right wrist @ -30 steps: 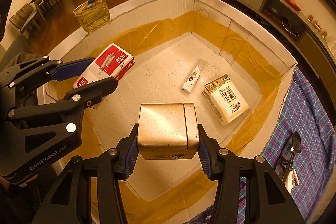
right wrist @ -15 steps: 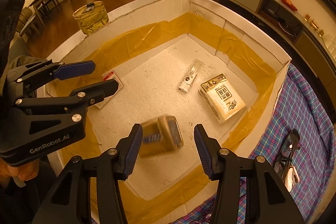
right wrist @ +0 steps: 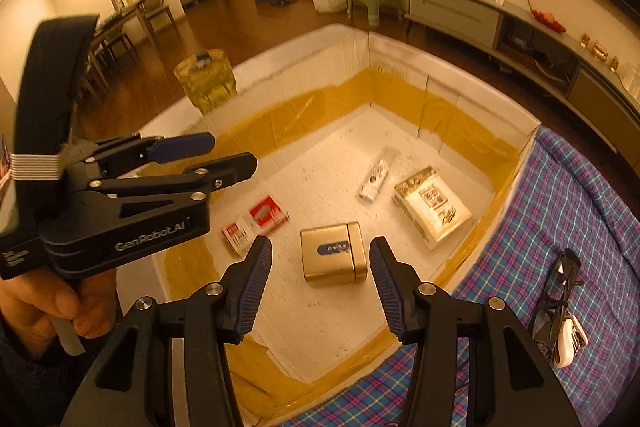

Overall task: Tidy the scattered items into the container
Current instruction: 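Move the left tool to the purple figurine while the right tool approaches the white charger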

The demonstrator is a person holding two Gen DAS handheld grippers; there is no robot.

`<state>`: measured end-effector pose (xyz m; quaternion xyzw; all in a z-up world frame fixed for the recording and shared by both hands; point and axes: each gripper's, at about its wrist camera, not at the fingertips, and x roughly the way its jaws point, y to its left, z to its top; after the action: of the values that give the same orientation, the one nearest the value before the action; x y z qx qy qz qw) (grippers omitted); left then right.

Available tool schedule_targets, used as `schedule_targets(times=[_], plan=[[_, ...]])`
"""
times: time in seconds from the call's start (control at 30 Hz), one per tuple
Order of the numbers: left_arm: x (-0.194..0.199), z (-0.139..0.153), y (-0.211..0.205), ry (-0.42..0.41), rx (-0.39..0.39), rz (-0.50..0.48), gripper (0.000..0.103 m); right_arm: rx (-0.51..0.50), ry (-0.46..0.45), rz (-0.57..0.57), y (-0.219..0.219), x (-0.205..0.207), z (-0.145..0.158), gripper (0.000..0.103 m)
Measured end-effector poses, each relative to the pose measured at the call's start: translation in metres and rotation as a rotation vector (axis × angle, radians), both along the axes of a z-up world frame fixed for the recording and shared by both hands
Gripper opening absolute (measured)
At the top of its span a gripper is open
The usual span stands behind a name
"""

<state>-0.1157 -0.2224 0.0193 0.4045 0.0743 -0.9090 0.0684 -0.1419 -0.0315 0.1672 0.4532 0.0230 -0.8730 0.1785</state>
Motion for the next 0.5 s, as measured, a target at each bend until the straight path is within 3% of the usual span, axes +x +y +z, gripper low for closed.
schedule_targets(times=[0.3,0.43,0.5], plan=[[0.038,0.026,0.026,0.216,-0.019,0.000,0.053,-0.182,0.166,-0.008,0.033,0.045,0.034,0.053],[0.047,0.028,0.034,0.257,-0.007,-0.015,0.053,-0.235,0.210,-0.011,0.045,0.065,0.045,0.053],[0.049,0.027,0.038,0.263,0.003,-0.030,0.053,-0.258,0.227,-0.011,0.052,0.075,0.050,0.059]])
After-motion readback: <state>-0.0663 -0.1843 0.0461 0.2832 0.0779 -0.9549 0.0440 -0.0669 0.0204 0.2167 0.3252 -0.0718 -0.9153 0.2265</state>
